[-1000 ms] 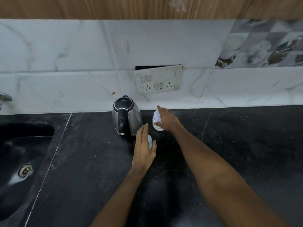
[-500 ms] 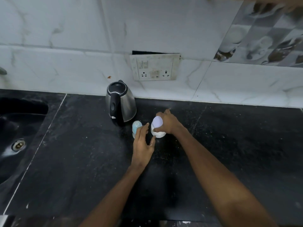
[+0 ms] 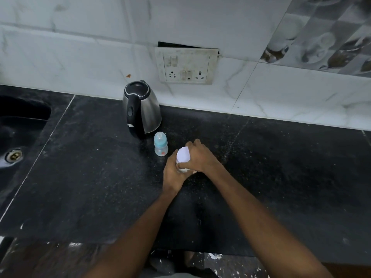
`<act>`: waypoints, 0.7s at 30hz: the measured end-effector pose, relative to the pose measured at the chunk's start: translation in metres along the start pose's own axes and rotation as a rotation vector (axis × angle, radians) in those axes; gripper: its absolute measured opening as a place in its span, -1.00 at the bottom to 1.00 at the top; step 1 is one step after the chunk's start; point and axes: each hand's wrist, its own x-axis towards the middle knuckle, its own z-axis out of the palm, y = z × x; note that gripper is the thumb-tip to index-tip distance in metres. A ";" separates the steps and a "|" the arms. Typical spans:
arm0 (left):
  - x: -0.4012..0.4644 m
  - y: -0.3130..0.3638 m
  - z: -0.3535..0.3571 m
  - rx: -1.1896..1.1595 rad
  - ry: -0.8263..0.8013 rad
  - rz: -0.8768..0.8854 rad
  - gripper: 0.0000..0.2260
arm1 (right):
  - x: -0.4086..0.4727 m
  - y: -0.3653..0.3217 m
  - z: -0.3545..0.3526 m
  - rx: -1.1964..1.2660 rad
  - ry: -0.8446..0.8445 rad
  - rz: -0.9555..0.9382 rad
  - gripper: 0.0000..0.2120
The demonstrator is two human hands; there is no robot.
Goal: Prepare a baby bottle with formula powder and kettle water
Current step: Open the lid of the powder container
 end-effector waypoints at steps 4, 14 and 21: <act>0.004 0.002 0.004 -0.021 0.018 -0.010 -0.15 | 0.001 -0.006 0.003 -0.053 0.024 0.037 -0.17; 0.015 -0.005 0.005 -0.006 0.043 -0.029 -0.27 | 0.016 -0.001 -0.019 -0.157 -0.098 -0.149 -0.25; 0.015 -0.009 0.008 0.031 0.065 -0.002 -0.25 | 0.018 0.006 -0.028 -0.229 -0.123 -0.308 -0.33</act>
